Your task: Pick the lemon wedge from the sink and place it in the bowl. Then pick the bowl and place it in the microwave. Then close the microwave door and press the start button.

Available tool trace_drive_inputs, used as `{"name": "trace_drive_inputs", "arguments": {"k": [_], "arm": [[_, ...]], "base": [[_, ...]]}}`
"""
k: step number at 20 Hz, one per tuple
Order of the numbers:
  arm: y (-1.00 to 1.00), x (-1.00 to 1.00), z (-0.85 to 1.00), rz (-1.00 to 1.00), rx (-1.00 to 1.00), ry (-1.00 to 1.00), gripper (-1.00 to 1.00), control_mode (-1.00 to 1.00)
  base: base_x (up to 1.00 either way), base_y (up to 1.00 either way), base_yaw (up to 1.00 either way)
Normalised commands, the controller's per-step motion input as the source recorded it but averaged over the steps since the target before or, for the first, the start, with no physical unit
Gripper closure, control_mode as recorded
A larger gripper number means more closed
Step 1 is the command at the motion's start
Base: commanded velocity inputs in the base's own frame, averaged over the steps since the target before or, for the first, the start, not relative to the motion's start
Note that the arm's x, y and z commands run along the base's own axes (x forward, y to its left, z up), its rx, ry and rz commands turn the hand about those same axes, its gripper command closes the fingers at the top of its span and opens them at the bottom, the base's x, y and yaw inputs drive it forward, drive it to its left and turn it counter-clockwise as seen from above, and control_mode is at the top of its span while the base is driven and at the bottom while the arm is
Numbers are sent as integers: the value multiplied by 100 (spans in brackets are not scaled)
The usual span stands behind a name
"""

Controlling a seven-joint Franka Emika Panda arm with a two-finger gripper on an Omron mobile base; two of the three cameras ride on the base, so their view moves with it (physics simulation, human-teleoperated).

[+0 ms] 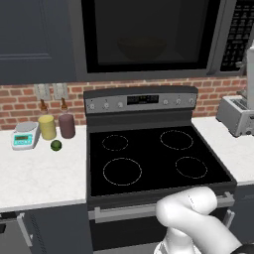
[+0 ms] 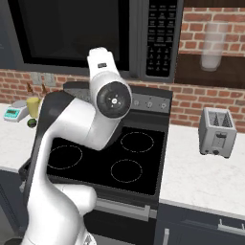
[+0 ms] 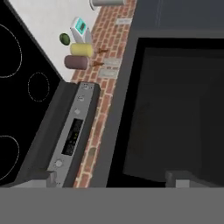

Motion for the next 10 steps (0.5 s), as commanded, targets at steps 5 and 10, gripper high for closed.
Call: {"name": "trace_drive_inputs", "arguments": {"k": [5, 10], "arm": [[-39, 37, 32, 1, 17, -4, 100, -100], [0, 61, 6, 0, 7, 0, 100, -100]], "base": [[0, 0, 0], [0, 0, 0]]}}
